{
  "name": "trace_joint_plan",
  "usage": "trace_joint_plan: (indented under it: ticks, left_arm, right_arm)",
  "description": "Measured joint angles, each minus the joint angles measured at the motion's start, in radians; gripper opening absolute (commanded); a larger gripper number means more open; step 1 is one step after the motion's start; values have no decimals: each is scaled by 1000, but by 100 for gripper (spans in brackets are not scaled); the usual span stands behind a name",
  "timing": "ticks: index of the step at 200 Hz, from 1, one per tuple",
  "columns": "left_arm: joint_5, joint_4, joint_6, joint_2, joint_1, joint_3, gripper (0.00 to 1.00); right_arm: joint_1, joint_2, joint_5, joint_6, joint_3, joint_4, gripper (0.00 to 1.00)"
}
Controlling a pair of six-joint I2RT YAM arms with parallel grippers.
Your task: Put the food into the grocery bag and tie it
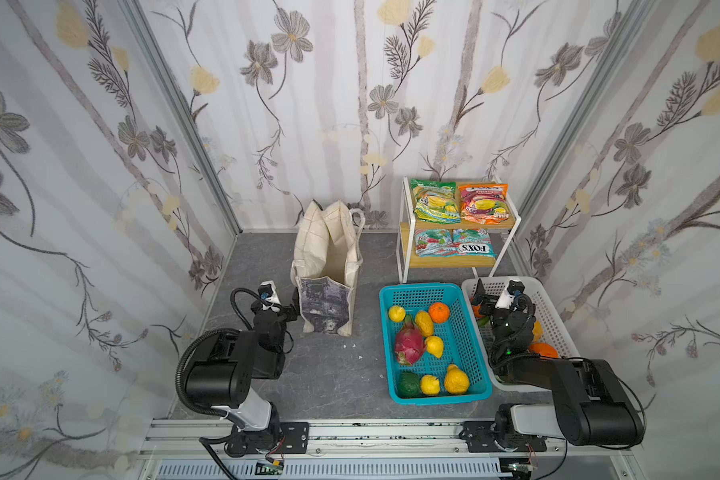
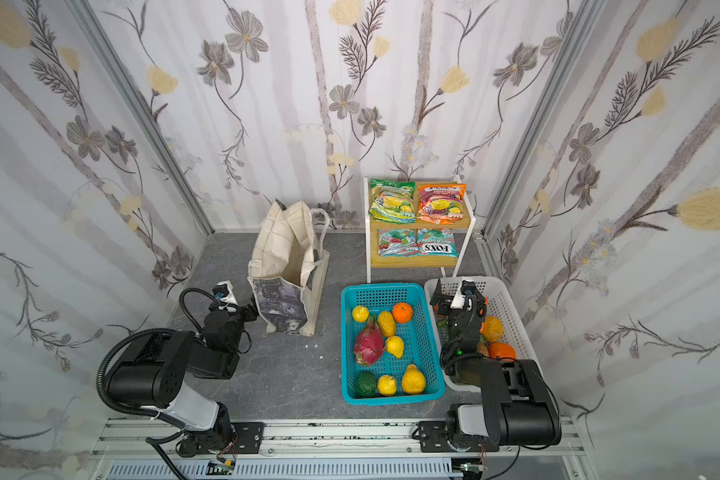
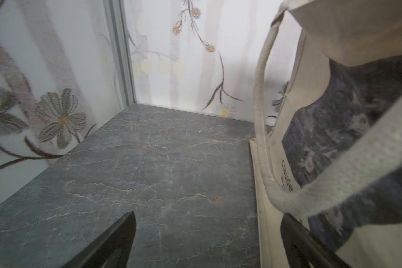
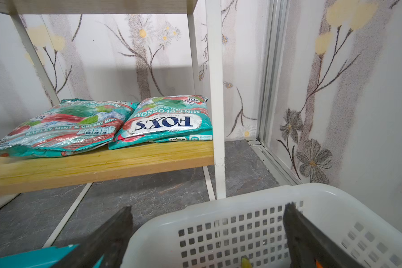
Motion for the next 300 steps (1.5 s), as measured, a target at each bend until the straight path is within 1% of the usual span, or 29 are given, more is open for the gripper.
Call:
trace_joint_plan:
  ticks: [58, 158, 193, 232, 253, 273, 300]
  left_arm:
    - [50, 0, 15, 0, 3, 0, 100]
    - [50, 0, 14, 0, 3, 0, 100]
    - [-29, 0, -14, 0, 3, 1, 100]
    - [-72, -5, -27, -6, 3, 0, 100]
    - [-139, -15, -47, -79, -3, -20, 100]
    - [-238, -63, -77, -193, -4, -26, 100]
    - [-336, -152, -141, -325, -9, -2, 100]
  right_arm:
    - [1, 0, -4, 0, 0, -4, 100]
    - [1, 0, -4, 0, 0, -10, 100]
    - [1, 0, -4, 0, 0, -11, 100]
    - [1, -2, -4, 0, -4, -11, 100]
    - [2, -36, 12, 1, -29, -12, 100]
    - [5, -126, 55, 11, -35, -35, 100]
    - [8, -260, 101, 31, 25, -170, 100]
